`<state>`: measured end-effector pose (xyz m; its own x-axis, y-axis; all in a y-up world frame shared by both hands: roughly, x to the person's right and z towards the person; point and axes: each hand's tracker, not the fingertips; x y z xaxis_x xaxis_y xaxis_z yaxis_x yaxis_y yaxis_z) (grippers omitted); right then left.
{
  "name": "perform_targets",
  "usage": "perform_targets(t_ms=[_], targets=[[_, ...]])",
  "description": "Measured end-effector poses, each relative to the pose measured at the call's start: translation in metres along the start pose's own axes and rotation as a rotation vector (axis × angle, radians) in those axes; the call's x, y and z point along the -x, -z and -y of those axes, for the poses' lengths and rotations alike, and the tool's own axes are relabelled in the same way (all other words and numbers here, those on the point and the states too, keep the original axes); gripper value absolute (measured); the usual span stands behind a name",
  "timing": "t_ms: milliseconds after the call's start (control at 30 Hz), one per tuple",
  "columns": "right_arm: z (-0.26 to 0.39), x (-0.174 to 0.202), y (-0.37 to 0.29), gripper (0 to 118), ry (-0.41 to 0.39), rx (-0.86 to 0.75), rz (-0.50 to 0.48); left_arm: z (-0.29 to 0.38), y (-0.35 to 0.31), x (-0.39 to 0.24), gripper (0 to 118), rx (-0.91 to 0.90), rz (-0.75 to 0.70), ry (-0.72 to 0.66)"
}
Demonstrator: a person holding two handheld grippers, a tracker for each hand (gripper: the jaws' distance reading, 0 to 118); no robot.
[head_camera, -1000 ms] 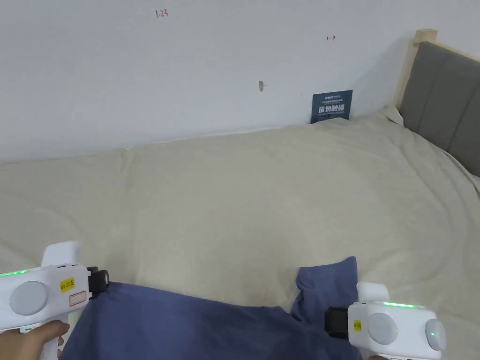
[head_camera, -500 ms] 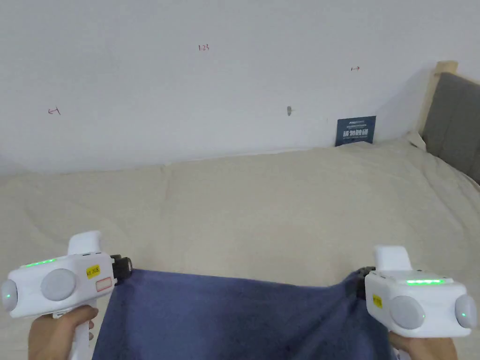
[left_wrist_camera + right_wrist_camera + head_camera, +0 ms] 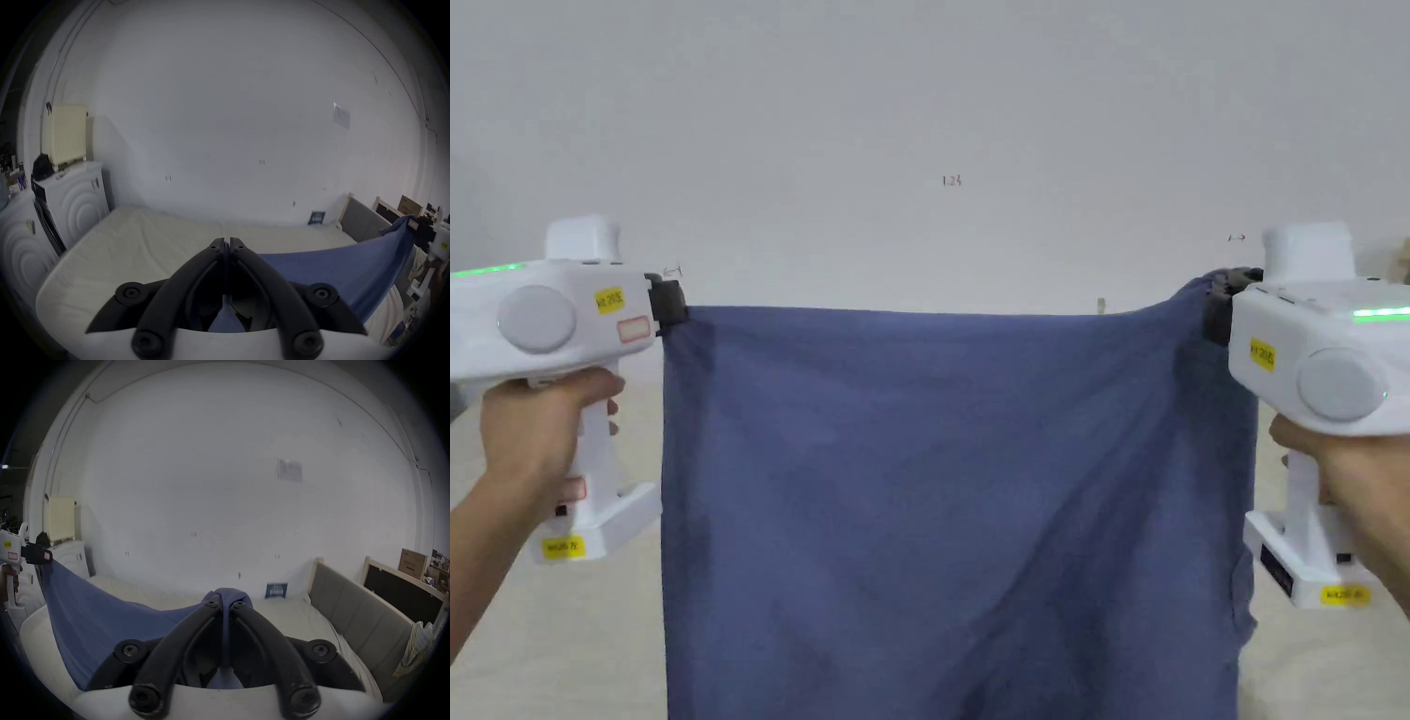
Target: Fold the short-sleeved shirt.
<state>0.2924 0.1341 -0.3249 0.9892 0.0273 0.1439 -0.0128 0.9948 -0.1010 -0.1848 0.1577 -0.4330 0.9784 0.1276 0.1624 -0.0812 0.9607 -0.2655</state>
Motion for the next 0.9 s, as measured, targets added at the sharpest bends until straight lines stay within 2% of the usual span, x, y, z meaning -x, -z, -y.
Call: perform_targets(t_ms=[233,467,700,900], targets=[[-0.064,0.006,0.034,3,-0.033,-0.105,-0.036,-0.075,0.018,-0.001,3,-0.117,-0.067,0.039],[-0.073,0.016,0.072,3,-0.073,-0.141,-0.057,-0.095,0.059,0.006,3,-0.159,-0.107,0.061],[0.000,0.013,0.121,3,-0.022,-0.060,-0.065,-0.033,0.110,0.017,3,-0.099,-0.120,0.077],[0.090,0.014,0.130,3,0.065,0.103,-0.089,0.053,0.132,0.033,3,0.042,-0.112,0.052]])
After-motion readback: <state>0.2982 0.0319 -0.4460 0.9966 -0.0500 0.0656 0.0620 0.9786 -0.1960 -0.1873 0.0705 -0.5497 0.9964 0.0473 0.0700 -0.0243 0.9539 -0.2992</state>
